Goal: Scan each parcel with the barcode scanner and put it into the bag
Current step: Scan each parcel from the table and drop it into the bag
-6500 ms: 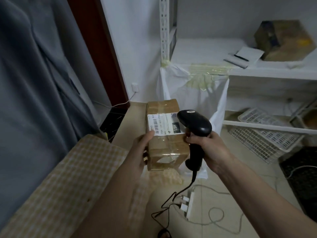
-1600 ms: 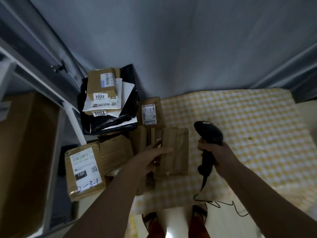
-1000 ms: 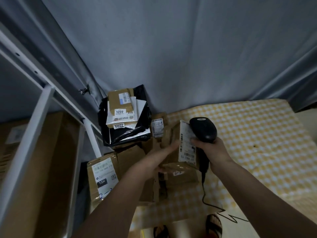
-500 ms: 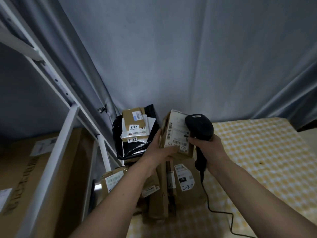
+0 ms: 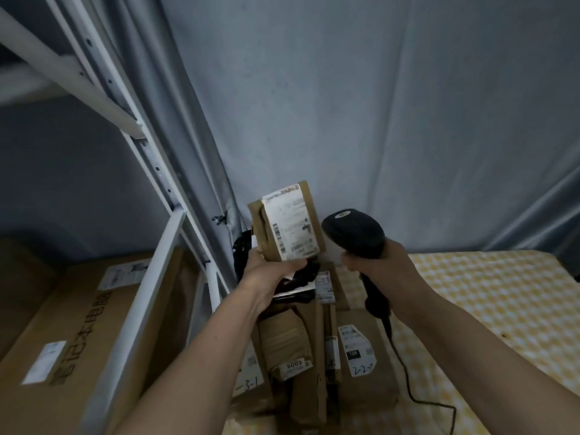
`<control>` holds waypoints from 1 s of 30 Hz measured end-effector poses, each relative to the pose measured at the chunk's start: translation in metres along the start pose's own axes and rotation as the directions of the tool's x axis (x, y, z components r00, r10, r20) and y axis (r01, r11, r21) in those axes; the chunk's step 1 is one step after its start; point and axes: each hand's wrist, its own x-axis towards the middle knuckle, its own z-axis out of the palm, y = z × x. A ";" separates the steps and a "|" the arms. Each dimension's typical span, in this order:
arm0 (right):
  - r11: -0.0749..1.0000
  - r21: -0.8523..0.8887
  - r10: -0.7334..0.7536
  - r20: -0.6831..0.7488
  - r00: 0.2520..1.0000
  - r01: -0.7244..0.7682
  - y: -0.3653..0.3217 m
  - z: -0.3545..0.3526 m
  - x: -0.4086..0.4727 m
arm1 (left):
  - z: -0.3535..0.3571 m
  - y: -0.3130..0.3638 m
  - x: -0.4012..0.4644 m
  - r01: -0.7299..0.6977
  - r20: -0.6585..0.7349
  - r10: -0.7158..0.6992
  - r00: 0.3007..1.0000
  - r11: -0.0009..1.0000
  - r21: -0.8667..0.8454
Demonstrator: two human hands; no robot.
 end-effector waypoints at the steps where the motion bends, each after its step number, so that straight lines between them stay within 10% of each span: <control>1: 1.000 -0.023 0.009 0.033 0.999 -0.008 0.000 0.002 -0.004 | -0.004 0.005 0.001 -0.022 -0.020 0.021 1.000 1.000 -0.017; 24: 0.989 -0.138 0.069 0.167 0.984 -0.046 0.007 0.020 -0.030 | -0.023 0.021 -0.004 -0.086 -0.012 0.086 0.996 0.996 -0.020; 30: 0.993 -0.037 0.109 -0.008 0.994 -0.109 0.017 0.007 -0.040 | 0.001 0.010 0.001 -0.033 0.087 0.028 0.996 0.998 0.062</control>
